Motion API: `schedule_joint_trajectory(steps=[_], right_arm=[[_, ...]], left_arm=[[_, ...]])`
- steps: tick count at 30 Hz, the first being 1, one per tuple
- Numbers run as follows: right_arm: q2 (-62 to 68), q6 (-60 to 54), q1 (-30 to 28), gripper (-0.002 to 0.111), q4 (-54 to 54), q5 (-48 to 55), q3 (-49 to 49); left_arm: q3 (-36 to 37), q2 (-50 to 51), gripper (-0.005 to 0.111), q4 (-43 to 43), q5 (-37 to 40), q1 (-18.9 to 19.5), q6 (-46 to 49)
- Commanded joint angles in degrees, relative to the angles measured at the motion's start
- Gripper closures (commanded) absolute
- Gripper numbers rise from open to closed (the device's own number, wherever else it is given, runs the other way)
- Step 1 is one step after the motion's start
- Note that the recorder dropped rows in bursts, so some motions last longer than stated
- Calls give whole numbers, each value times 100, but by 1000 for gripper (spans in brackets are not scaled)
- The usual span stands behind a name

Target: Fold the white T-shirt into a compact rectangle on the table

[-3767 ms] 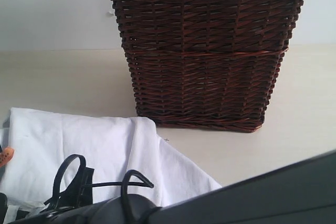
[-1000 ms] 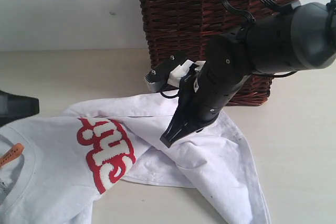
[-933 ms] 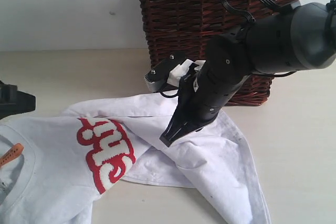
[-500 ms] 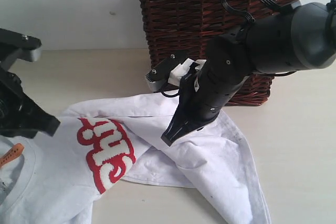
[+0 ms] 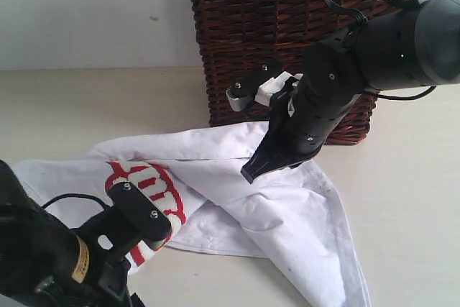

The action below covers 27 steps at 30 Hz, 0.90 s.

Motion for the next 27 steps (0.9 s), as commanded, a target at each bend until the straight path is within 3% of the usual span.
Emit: schedule_joint_trajectory(steps=[1, 4, 14, 17, 21, 27], right_arm=[[-37, 19, -33, 108, -3, 56, 8], [-37, 19, -33, 108, -3, 56, 8], [-37, 19, -33, 108, -3, 56, 8], [-37, 19, -33, 108, -3, 56, 8], [-37, 19, -33, 108, 27, 107, 8], [-37, 19, -33, 108, 40, 155, 8]], left_arm=[[33, 499, 58, 2430, -190, 172, -2603], [33, 522, 58, 2558, -403, 172, -2752], [86, 543, 63, 1014, -393, 29, -1856], [86, 554, 69, 1220, -445, -105, -1862], [86, 686, 69, 1809, -427, 88, -2519], [86, 940, 72, 1834, -392, 199, -2630]])
